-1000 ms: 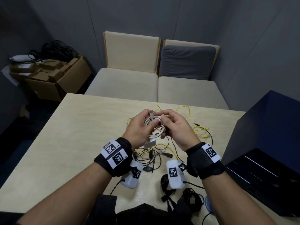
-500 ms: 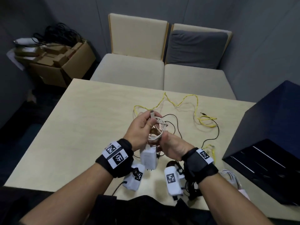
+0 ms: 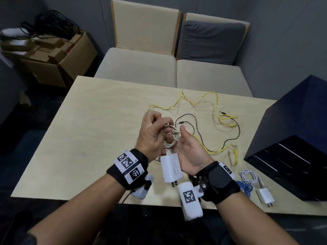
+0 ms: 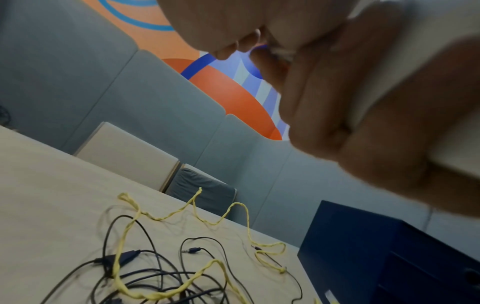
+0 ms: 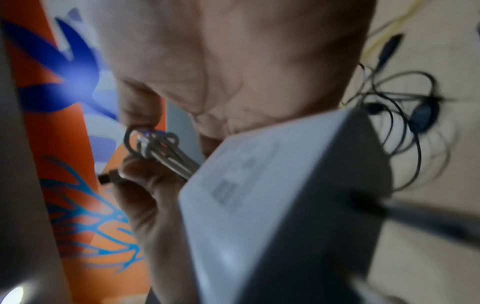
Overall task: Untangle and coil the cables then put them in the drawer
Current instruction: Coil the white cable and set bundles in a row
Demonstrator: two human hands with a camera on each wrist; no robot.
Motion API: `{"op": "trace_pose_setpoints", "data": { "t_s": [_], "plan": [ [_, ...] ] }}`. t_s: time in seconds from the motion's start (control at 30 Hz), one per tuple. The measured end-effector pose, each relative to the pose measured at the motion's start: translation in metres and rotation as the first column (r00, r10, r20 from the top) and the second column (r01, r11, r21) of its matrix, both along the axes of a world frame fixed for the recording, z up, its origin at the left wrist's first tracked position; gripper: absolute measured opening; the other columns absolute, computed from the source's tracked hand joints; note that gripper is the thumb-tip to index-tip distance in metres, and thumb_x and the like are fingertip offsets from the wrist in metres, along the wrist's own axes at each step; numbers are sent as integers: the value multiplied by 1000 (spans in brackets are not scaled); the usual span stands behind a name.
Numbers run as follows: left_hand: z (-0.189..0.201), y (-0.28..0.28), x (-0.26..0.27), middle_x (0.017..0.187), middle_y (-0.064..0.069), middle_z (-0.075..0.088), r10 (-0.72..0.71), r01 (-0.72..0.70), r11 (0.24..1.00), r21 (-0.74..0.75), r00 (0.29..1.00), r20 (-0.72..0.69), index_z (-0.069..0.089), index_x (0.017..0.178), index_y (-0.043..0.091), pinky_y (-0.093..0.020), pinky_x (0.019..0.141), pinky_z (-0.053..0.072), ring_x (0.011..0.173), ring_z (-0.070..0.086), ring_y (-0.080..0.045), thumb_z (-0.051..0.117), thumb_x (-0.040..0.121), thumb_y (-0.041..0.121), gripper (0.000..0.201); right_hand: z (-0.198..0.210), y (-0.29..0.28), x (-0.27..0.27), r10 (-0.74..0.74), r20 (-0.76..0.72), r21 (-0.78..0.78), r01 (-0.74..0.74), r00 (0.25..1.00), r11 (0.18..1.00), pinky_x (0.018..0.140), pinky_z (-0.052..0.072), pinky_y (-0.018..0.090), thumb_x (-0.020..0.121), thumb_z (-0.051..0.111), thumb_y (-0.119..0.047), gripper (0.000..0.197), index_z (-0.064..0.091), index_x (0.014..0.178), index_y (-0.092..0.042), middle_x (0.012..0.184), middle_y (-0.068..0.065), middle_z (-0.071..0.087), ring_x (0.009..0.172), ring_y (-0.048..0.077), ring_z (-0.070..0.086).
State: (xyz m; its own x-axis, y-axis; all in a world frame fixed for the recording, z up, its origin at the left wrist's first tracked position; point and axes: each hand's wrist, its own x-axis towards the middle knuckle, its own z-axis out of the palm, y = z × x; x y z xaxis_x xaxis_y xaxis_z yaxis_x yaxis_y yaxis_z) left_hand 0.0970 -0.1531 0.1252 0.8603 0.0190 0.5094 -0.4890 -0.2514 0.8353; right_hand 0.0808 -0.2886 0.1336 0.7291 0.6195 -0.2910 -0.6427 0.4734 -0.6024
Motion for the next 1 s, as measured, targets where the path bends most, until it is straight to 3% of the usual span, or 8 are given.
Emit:
{"op": "trace_pose_setpoints", "data": {
  "t_s": [0.1,0.17,0.23,0.33,0.43,0.6,0.77,1.0],
  "plan": [
    [-2,4,-5,89,4,30,-47,47,999,-4,998,45,63,96,19,-7,76,39,84,41,5,51,89,10,17,-1,4,-5,-76,18,3,76,997,997,77,52,36,66,82,-38,36,72,94,-18,90,0,66,84,19,60],
    [-7,8,-7,89,3,31,-110,109,994,-27,994,-13,65,97,21,-9,76,41,83,42,4,53,88,9,19,-6,4,-5,-156,49,-78,160,986,984,77,48,36,65,82,-35,35,69,91,-15,86,0,63,83,17,56],
    [-11,12,-12,90,3,41,-187,176,981,-77,966,-176,67,97,27,-18,74,46,79,49,-4,54,89,12,21,-11,0,-4,-194,220,-339,261,956,904,78,46,33,69,75,-35,37,65,99,-15,84,-3,65,82,14,58],
    [-20,14,-20,85,1,59,-295,163,941,-297,826,-481,66,93,17,-19,63,48,62,55,-4,50,92,-4,26,-25,-7,-5,88,489,-771,383,868,509,90,47,31,76,68,-42,48,57,118,-22,105,-5,67,99,13,61],
    [-40,18,-21,71,-8,56,-367,70,911,-406,587,-722,64,88,6,-20,61,50,58,54,-12,52,93,-3,16,-47,-6,-19,311,459,-887,413,832,205,85,38,24,83,66,-41,52,46,128,-23,119,-4,56,110,13,53],
    [-93,21,-29,62,-8,56,-164,73,986,-147,448,-879,56,90,10,-27,55,46,55,52,-20,64,85,-1,15,-101,6,-42,455,232,-964,265,860,-10,92,43,35,87,59,-44,62,33,138,-23,135,8,43,119,27,48],
    [-129,12,-37,61,-16,60,-21,51,999,-5,319,-947,61,85,6,-32,57,43,54,51,-23,64,73,-7,17,-136,-1,-49,533,101,-987,153,840,-55,92,46,45,85,58,-44,67,28,140,-22,128,12,43,115,33,49],
    [-154,1,-46,65,-3,62,172,34,981,191,303,-937,64,81,11,-26,61,50,61,59,-20,72,71,-2,17,-159,-9,-45,602,67,-994,106,795,-28,90,45,42,84,61,-43,62,34,135,-21,120,12,46,112,35,49]
  ]
}}
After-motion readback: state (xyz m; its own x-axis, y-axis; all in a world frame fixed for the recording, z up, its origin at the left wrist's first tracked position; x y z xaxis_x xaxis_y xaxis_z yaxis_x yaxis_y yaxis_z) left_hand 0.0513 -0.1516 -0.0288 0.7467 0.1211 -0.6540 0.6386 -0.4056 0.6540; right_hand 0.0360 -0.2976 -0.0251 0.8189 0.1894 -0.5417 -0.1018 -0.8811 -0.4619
